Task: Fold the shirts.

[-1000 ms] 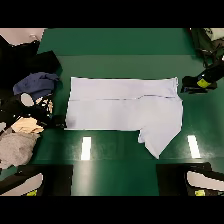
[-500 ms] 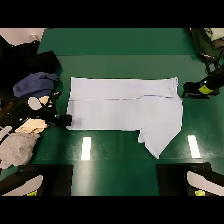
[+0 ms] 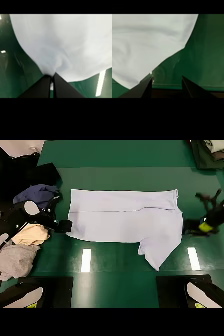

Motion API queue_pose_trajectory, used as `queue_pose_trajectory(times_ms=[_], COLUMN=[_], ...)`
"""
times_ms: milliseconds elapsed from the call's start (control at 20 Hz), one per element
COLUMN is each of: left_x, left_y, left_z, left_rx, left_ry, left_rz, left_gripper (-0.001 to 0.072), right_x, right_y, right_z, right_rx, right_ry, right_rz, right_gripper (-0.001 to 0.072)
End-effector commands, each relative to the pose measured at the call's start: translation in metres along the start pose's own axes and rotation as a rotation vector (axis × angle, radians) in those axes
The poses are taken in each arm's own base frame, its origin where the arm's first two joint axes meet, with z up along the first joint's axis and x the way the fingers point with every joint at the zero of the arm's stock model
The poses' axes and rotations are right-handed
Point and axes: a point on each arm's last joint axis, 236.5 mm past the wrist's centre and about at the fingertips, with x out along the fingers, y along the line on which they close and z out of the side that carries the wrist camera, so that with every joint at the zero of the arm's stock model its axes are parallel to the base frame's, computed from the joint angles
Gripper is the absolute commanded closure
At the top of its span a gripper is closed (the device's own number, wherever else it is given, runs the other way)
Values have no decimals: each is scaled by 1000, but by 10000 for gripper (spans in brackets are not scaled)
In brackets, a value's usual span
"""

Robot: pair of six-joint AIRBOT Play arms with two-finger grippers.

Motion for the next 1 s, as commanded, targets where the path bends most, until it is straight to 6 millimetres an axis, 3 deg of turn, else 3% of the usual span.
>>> queue_pose_trajectory(times_ms=[0,250,600,650,700,800,850,900,950], left_x=[-4,-4,-4,-4,-4,-4,-4,-4,-4], left_y=[-3,-7,-7,-7,-7,-7,-7,-7,-7], left_z=[4,3,0,0,0,0,0,0,0], left_rx=[14,11,11,11,11,11,11,11,11], left_ry=[-9,-5,6,7,6,6,6,6,7], left_rz=[-6,-22,-23,-23,-24,-24,-24,-24,-24], left_gripper=[680,680,680,680,680,679,680,680,680], right_x=[51,90,107,106,102,96,94,93,93], right_y=[17,23,33,34,35,37,38,38,39], right_z=[-39,-57,-40,-35,-29,-21,-19,-16,-15], right_rx=[54,54,62,71,70,64,62,62,61], right_ry=[72,111,81,51,15,-39,-57,-71,-77], right_rz=[100,71,54,59,67,78,82,85,86], right_gripper=[302,302,304,326,419,448,536,550,652])
